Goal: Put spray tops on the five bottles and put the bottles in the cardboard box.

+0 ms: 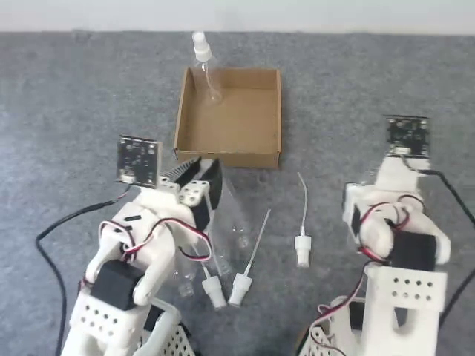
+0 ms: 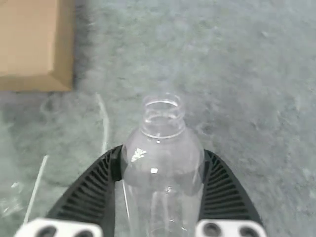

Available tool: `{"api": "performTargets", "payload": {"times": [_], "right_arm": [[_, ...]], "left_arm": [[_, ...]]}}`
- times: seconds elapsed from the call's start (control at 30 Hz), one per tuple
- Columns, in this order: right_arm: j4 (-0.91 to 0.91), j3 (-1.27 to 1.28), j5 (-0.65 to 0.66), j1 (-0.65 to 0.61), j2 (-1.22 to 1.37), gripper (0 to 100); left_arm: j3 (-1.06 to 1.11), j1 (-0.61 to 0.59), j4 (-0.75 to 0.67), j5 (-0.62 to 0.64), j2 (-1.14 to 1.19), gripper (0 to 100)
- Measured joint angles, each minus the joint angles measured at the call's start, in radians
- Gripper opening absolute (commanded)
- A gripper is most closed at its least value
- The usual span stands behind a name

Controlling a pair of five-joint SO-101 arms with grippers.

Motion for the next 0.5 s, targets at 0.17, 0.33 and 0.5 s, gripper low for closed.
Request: {"api": "performTargets", "payload": {"times": [0.17, 0.33, 0.5], "right_arm": [[0.0, 0.0, 0.015, -0.123, 0.0, 8.0], [-0.028, 0.0, 0.044, -0.218, 0.0, 8.0], [-0.086, 0.0, 0.051, -0.292, 0.0, 8.0]], "left_arm": [[0.0, -0.043, -0.005, 0.008, -0.002, 1], [0.0, -0.078, -0.021, 0.02, -0.002, 1], [0.0, -0.097, -0.021, 0.029, -0.002, 1]]}}
